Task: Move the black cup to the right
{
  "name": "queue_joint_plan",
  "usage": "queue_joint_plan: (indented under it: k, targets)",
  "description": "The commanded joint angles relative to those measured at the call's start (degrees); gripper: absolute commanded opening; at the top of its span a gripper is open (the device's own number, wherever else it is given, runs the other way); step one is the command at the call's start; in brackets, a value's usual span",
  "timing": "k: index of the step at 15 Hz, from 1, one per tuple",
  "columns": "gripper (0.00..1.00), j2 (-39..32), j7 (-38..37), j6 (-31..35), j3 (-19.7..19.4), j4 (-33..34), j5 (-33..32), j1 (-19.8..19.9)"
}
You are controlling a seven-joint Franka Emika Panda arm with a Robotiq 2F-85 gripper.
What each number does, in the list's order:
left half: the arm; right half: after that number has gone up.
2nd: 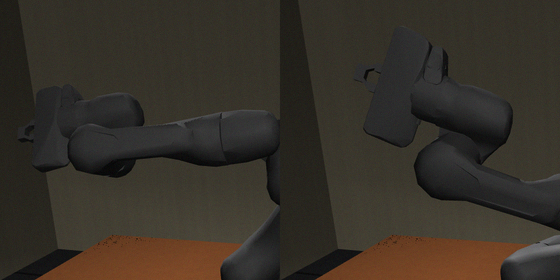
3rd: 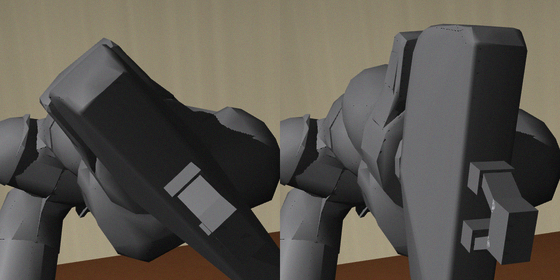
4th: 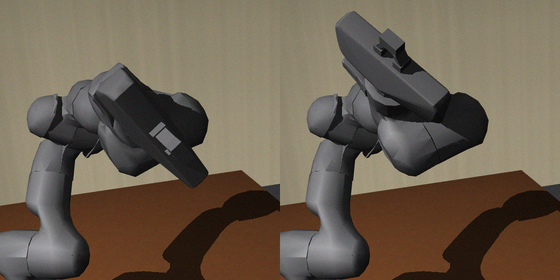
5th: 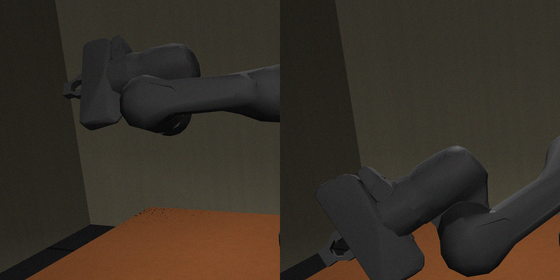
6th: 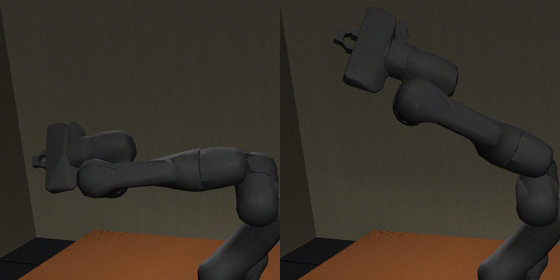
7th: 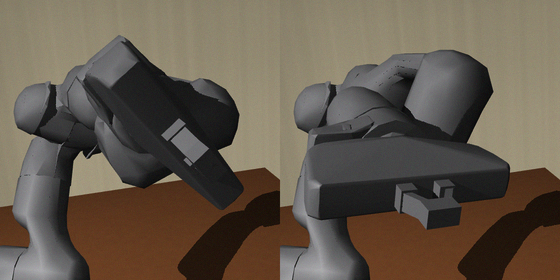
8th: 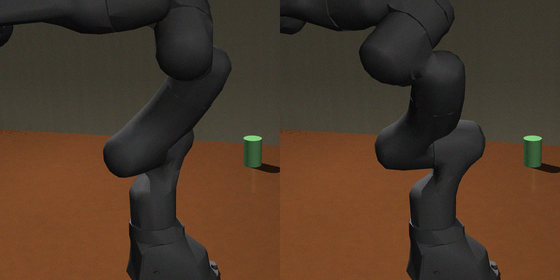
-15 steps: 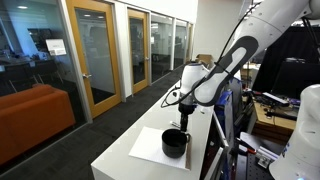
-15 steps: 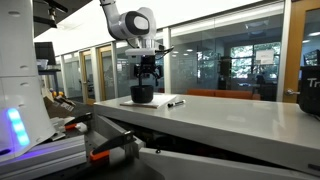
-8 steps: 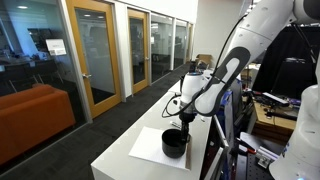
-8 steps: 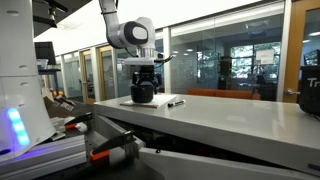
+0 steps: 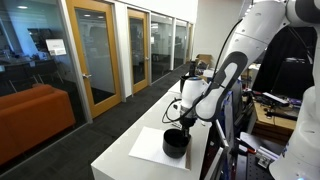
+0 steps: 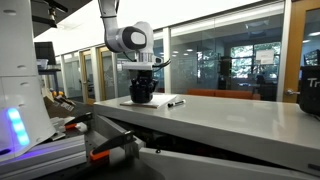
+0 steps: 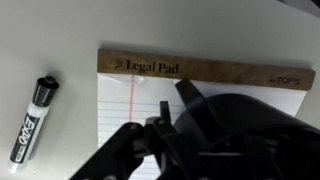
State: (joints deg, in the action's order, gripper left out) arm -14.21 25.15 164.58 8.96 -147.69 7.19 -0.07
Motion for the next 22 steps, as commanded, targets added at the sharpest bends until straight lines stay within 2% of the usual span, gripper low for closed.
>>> queue_joint_plan:
  k: [1, 2, 5, 10, 13, 16, 22]
  targets:
    - [0.19, 0.5, 0.4, 1.8, 1.7, -0.5, -1.1, 1.7]
    - [0.09, 0.8, -0.3, 1.6, 1.6, -0.3, -1.7, 1.3]
    - [0.00, 2.2, -1.9, 0.7, 1.0, 0.7, -3.5, 0.3]
    - [0.01, 4.5, -5.7, -2.7, -0.3, 4.3, -6.3, -0.5]
    - [0.01, 4.2, -8.7, -5.9, -3.0, 7.9, -8.5, -0.3]
    - [0.01, 2.4, -12.5, -9.1, -7.3, 12.1, -10.7, 0.6]
    - [0.01, -2.1, -16.6, -16.7, -12.8, 22.1, -10.4, 3.2]
